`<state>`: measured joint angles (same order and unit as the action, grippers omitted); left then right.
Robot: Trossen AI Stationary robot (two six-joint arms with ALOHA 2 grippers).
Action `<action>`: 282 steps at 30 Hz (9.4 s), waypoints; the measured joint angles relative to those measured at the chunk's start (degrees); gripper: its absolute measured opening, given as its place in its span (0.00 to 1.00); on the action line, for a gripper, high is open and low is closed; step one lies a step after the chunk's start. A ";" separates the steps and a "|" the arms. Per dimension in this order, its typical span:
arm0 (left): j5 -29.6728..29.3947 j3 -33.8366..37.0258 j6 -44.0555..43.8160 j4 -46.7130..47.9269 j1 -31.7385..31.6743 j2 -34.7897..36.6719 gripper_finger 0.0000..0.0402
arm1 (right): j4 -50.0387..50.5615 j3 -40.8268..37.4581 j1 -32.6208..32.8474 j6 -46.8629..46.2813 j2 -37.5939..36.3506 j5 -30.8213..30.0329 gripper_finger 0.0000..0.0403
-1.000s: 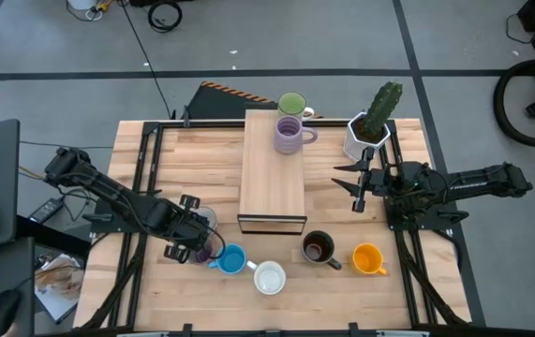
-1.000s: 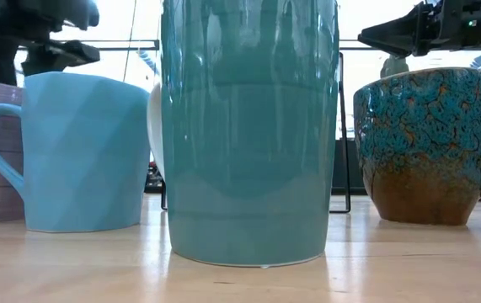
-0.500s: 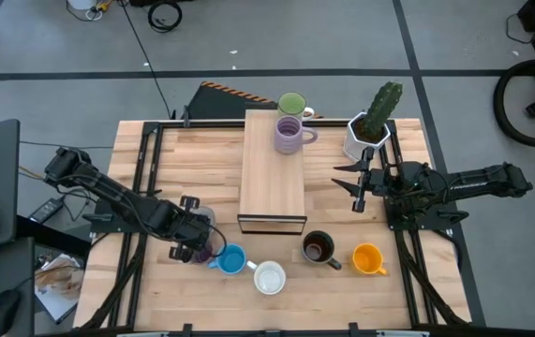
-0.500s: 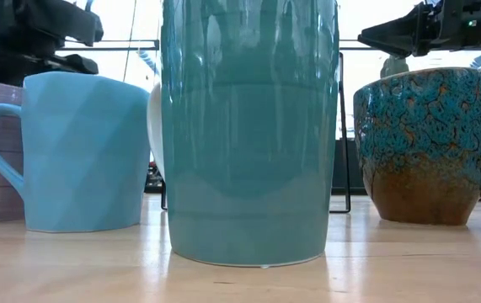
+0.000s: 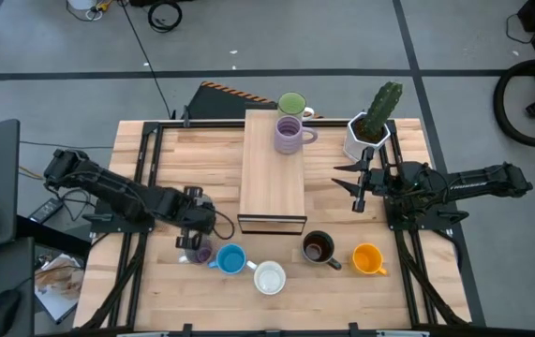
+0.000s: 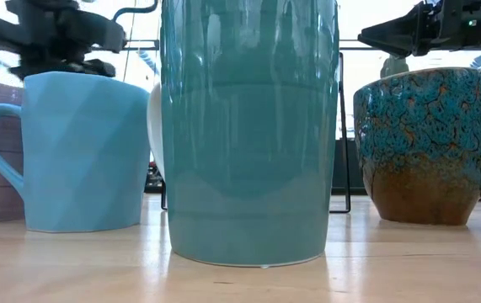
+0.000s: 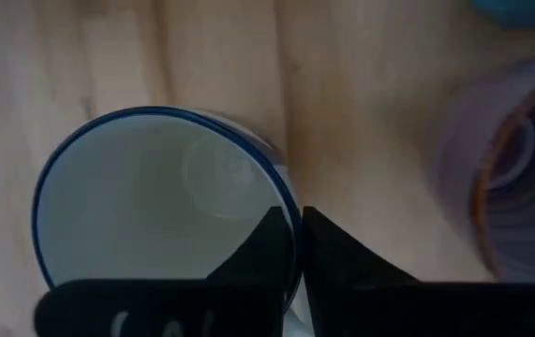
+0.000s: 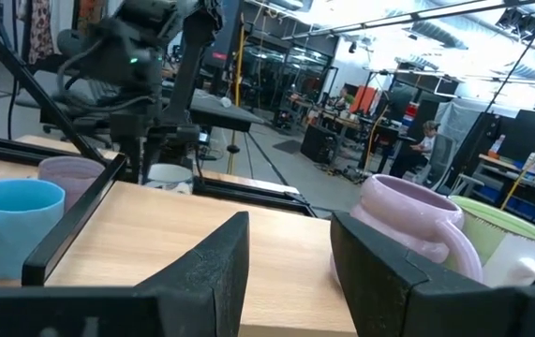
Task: Place coffee mugs
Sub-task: Put the white-blue mug on the shelf
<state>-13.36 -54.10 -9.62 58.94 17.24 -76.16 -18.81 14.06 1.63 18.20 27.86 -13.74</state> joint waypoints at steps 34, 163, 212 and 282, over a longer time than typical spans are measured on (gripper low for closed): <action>5.96 -30.86 56.50 -10.02 -29.63 -6.41 0.07 | 0.40 0.00 0.00 -0.07 0.02 0.02 0.39; -4.85 -47.61 52.49 -0.30 -39.36 -22.10 0.33 | 0.92 0.00 0.00 -0.24 0.07 0.19 0.39; 2.49 -53.86 33.10 4.26 -41.09 -21.38 0.30 | 0.83 -0.02 -0.02 -0.87 1.29 -0.12 0.39; -0.51 -53.05 44.99 -10.41 -45.75 -30.75 0.36 | -0.76 -0.02 -0.02 -0.70 2.51 0.00 0.39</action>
<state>-13.87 -107.15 35.37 48.53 -28.51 -106.91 -19.57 14.04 1.61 17.50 30.37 -13.74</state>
